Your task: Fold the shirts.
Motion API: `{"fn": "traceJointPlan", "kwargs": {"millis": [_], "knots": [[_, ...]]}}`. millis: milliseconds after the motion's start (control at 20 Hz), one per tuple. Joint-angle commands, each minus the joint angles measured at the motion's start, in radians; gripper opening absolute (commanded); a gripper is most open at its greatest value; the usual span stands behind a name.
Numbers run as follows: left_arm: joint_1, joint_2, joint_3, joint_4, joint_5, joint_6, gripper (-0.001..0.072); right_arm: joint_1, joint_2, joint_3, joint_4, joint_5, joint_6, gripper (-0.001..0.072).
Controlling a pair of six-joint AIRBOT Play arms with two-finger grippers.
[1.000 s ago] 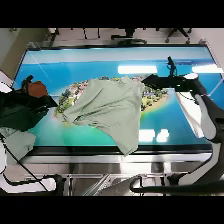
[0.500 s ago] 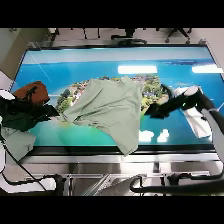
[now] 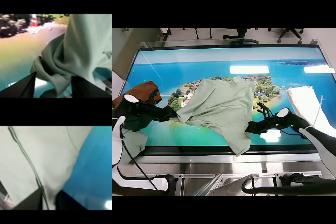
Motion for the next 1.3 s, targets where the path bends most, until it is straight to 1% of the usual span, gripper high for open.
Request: {"fn": "traceJointPlan", "kwargs": {"millis": [0,50,150,200,300,350,450,500,550,600,650,750,800,900,1000,1100,1150,1250], "knots": [[-0.045,-0.063,0.019,-0.012,-0.032,0.028,0.0182,0.023,0.011,0.008,0.105,-0.003,-0.08,0.0044],[-0.053,-0.063,0.04,-0.011,-0.039,0.032,0.0017,0.014,0.033,0.029,0.1,0.025,-0.08,0.0019],[-0.056,-0.034,0.102,-0.013,-0.079,0.027,0.0015,-0.032,0.095,0.096,0.099,0.093,-0.08,0.0018],[-0.056,-0.006,0.142,-0.013,-0.101,0.01,0.0014,-0.071,0.136,0.148,0.099,0.131,-0.08,0.0018],[-0.053,0.087,0.239,-0.048,-0.143,-0.017,0.0014,-0.158,0.208,0.292,0.104,0.187,-0.08,0.0017],[-0.053,0.139,0.288,-0.098,-0.153,-0.024,0.0014,-0.201,0.237,0.385,0.108,0.215,-0.081,0.0018],[-0.054,0.26,0.405,-0.257,-0.145,-0.05,0.0014,-0.256,0.276,0.569,0.149,0.262,-0.088,0.0017],[-0.054,0.314,0.465,-0.341,-0.127,-0.064,0.0013,-0.261,0.294,0.652,0.163,0.259,-0.102,0.0017],[-0.054,0.372,0.531,-0.421,-0.098,-0.082,0.0014,-0.261,0.31,0.746,0.164,0.252,-0.113,0.0018],[-0.054,0.432,0.596,-0.469,-0.055,-0.09,0.0013,-0.261,0.317,0.838,0.165,0.247,-0.114,0.0017],[-0.054,0.483,0.649,-0.481,-0.012,-0.1,0.0014,-0.261,0.32,0.935,0.165,0.248,-0.114,0.0017],[-0.054,0.599,0.747,-0.468,0.088,-0.101,0.0014,-0.261,0.325,1.12,0.167,0.248,-0.112,0.0017],[-0.054,0.651,0.789,-0.433,0.121,-0.101,0.0014,-0.261,0.327,1.19,0.167,0.249,-0.105,0.0017],[-0.054,0.727,0.859,-0.303,0.142,-0.102,0.0015,-0.261,0.339,1.283,0.167,0.253,-0.105,0.0017],[-0.054,0.773,0.879,-0.192,0.137,-0.121,0.0015,-0.261,0.356,1.295,0.164,0.249,-0.106,0.0017],[-0.054,0.795,0.835,-0.095,0.131,-0.192,0.0015,-0.261,0.345,1.294,0.162,0.254,-0.106,0.0017],[-0.054,0.798,0.779,-0.079,0.127,-0.218,0.0015,-0.261,0.324,1.292,0.163,0.261,-0.106,0.0017],[-0.062,0.763,0.646,-0.084,0.112,-0.233,0.0015,-0.258,0.26,1.262,0.163,0.276,-0.106,0.0017]]}}
